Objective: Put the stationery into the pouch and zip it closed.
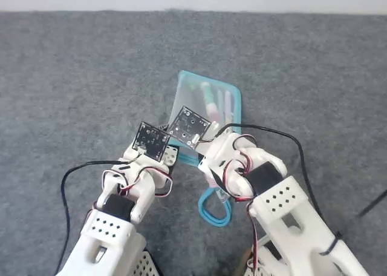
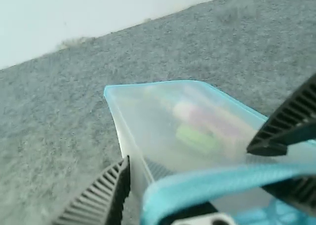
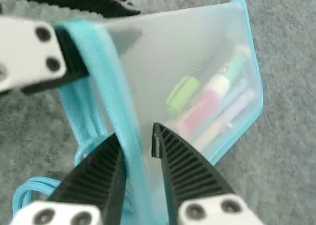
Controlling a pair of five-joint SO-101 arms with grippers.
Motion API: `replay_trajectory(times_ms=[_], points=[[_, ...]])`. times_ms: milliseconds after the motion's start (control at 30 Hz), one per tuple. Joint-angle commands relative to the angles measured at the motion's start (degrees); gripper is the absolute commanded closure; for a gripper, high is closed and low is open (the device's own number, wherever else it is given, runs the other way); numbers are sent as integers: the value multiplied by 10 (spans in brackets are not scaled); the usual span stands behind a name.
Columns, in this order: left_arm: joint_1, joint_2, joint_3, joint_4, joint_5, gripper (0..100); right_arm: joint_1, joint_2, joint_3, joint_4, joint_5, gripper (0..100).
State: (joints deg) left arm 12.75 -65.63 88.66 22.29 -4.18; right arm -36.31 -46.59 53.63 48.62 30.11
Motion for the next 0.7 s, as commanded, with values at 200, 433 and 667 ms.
replay_trajectory(times_ms=[200, 433, 667], points=[[-84, 13, -28, -31, 44, 990, -11, -51, -13, 18, -77, 826], [-121, 11, -30, -31, 87, 990, 5, -51, -14, 66, -116, 816], [-125, 11, -30, -31, 89, 990, 7, -51, -13, 93, -114, 816]])
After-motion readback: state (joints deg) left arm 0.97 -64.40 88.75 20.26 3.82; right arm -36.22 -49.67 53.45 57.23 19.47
